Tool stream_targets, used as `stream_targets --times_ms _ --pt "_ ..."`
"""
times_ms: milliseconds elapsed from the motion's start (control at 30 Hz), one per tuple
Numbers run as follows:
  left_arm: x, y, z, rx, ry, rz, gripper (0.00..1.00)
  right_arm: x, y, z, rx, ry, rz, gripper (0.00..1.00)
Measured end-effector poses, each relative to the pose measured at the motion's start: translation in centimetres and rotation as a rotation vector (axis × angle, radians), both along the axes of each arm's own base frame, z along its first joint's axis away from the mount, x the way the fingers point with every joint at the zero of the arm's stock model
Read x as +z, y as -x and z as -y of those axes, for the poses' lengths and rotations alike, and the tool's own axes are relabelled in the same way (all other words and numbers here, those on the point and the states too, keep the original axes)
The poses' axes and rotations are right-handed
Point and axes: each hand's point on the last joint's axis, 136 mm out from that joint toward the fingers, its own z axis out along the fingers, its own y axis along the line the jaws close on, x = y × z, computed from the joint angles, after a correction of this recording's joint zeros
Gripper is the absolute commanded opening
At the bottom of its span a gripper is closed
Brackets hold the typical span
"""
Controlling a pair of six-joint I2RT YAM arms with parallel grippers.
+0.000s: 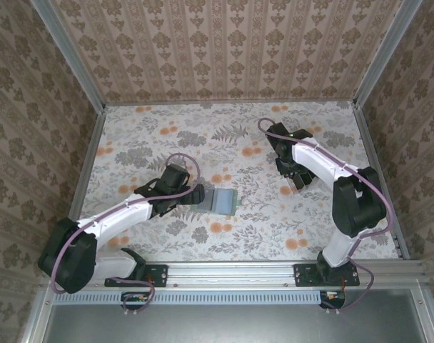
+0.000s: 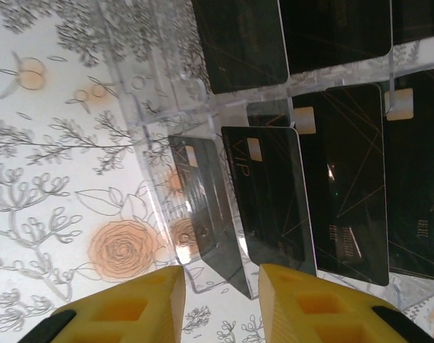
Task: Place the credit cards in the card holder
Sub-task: Pick up the credit card from the storage box.
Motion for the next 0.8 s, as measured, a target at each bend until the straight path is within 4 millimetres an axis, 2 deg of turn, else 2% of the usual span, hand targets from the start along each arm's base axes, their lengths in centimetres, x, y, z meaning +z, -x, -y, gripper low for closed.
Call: stream_targets --times_ms 467,800 --pt "0.0 0.0 0.0 0.0 0.0 0.0 1.0 -3.3 1.0 1.0 -0.027 0.009 -0.093 0.28" --pt "0.0 0.0 0.0 0.0 0.0 0.0 1.0 -3.7 0.9 1.0 -0.028 -0.002 -0.091 0.23"
